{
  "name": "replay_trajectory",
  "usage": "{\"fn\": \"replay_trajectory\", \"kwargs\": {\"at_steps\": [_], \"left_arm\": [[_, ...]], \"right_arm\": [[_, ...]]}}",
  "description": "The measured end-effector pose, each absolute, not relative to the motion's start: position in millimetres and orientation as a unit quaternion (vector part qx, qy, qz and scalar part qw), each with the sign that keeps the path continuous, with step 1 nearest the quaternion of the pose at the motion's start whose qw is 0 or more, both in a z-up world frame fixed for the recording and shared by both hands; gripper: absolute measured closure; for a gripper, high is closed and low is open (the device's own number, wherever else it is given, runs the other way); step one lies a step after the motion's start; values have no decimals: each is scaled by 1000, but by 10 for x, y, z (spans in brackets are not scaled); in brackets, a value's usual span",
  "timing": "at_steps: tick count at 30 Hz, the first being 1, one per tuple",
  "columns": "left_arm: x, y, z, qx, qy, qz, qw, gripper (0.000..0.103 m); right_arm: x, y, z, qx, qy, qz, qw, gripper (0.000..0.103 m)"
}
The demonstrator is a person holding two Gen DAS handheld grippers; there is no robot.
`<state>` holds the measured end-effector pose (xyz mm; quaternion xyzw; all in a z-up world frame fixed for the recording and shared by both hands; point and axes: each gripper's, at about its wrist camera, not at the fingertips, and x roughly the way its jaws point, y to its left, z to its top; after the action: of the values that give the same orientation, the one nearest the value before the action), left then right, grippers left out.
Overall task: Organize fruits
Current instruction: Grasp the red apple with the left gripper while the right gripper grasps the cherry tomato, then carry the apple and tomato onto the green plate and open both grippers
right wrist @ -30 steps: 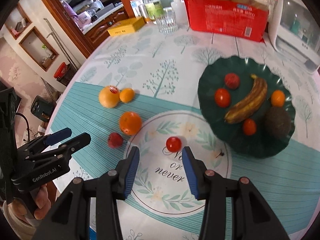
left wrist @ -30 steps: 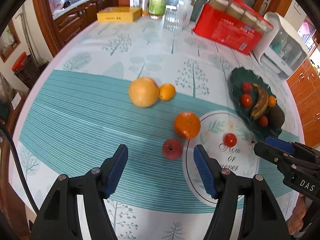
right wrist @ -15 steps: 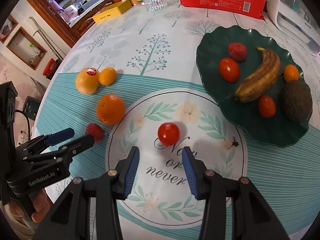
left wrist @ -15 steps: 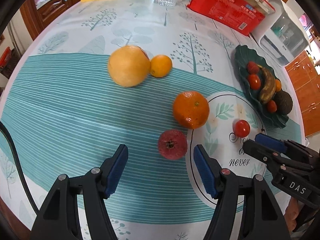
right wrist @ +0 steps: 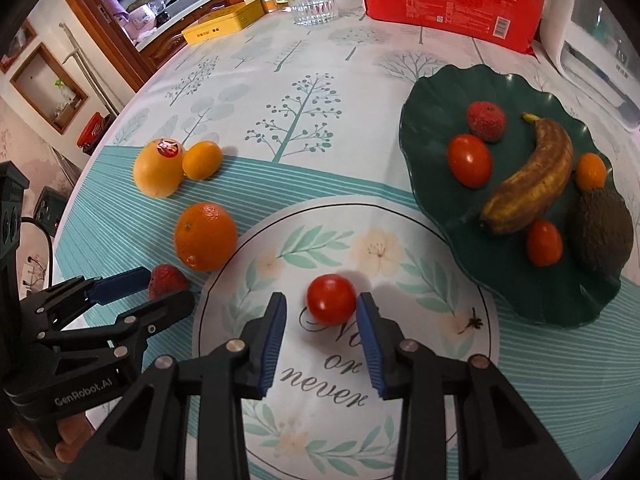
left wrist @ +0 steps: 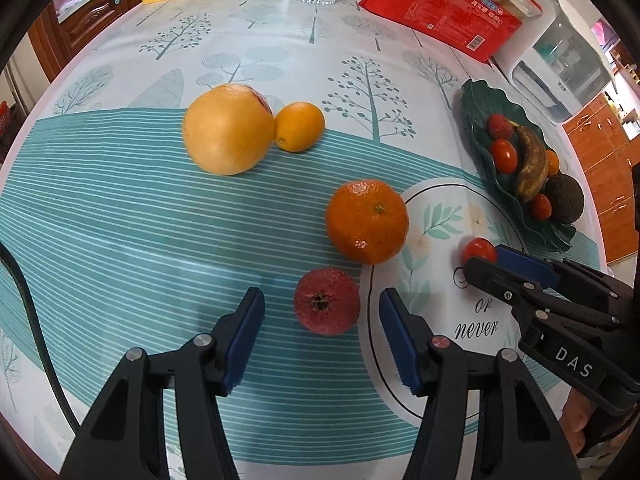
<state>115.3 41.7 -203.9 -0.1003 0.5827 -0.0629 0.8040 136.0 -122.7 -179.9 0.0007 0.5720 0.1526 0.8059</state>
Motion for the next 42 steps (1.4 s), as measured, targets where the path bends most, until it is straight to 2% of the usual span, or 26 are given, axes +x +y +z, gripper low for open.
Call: {"fn": "replay_trajectory", "kwargs": {"at_steps": [4,7,9,10,17,25,42], "left_arm": [[1153,416,-2038,-98,580,-63,806,50],[1143,411,-2032,-97,578,-61,808,57],[1146,415,-2031,-98,578,-64,807,71],[1149,414,-2033,-98,579,-65,807,72],[1071,418,-1945,-86,568,-61,816,73],[974,327,-1519,-75,538,-73,837,73],[1403,-351,-188,-40,465,-117,877,73]], "right_arm": [[1375,-1231,-1837,-1,576,154,803,76],[1373,-1224,-1852,-1,575,155,803,76],[1369,-1223,-1854,-2,574,156,804,76],[1368,-1225,-1855,-2,574,156,804,76],[1315,-1239,-1816,6,574,167,801,78],[1197,-1257,-1562,19,559,186,808,78],[1449,-2020,-55,52,472,182,861,78]]}}
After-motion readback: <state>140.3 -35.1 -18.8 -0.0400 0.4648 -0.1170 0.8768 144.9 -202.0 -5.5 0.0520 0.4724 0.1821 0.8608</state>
